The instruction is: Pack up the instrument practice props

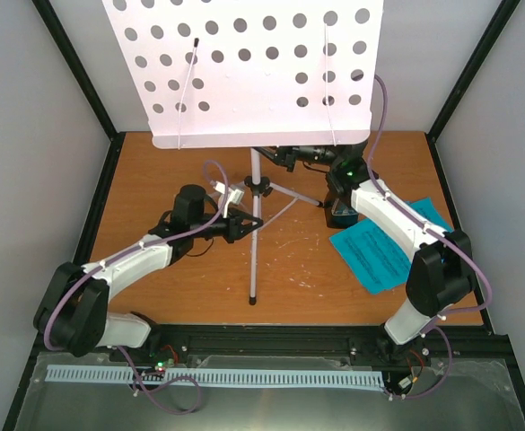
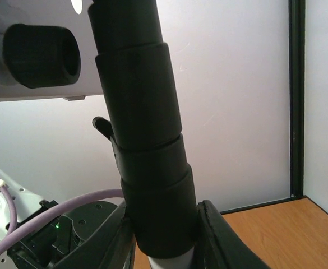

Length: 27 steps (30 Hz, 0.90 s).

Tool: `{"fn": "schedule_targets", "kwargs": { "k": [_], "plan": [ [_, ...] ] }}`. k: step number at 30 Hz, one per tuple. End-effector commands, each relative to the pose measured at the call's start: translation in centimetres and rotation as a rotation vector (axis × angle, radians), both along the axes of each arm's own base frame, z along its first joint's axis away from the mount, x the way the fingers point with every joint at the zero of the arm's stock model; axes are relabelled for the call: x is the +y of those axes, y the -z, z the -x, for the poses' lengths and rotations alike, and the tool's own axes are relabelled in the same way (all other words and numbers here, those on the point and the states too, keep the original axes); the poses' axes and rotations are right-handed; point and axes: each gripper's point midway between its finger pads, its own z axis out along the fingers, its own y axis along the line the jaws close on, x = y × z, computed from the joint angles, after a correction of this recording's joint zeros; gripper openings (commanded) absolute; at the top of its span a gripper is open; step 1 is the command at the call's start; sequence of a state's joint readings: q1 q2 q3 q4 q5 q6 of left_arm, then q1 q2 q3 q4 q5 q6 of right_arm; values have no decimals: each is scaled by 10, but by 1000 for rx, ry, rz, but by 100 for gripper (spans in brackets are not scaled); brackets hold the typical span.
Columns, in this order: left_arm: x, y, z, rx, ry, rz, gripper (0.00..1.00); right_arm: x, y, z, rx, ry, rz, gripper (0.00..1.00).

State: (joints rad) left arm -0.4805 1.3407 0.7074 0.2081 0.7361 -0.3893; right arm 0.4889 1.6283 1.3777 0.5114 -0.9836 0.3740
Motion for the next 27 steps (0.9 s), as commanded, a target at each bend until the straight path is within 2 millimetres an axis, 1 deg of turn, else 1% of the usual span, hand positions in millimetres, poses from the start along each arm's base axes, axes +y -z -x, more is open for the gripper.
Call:
{"fn": "schedule_targets", "kwargs": {
  "k": [1, 7, 14, 16, 21, 27],
  "plan": [
    [13, -34, -11, -115, -92, 24, 0, 4, -18, 32, 22, -96, 10, 3],
    [21, -85, -1, -280, -104, 82, 0, 11, -20, 53, 29, -118, 27, 3],
    [26, -133, 9, -374, -108, 136, 0, 16, -15, 70, 30, -120, 65, 3],
    [29, -151, 13, -411, -113, 157, 0, 18, -12, 73, 35, -119, 73, 3],
    [30, -179, 19, -451, -108, 191, 0, 30, 2, 79, 59, -128, 105, 3],
    [36, -200, 26, -454, -130, 247, 0, 36, 14, 79, 97, -110, 118, 3]
  ]
}}
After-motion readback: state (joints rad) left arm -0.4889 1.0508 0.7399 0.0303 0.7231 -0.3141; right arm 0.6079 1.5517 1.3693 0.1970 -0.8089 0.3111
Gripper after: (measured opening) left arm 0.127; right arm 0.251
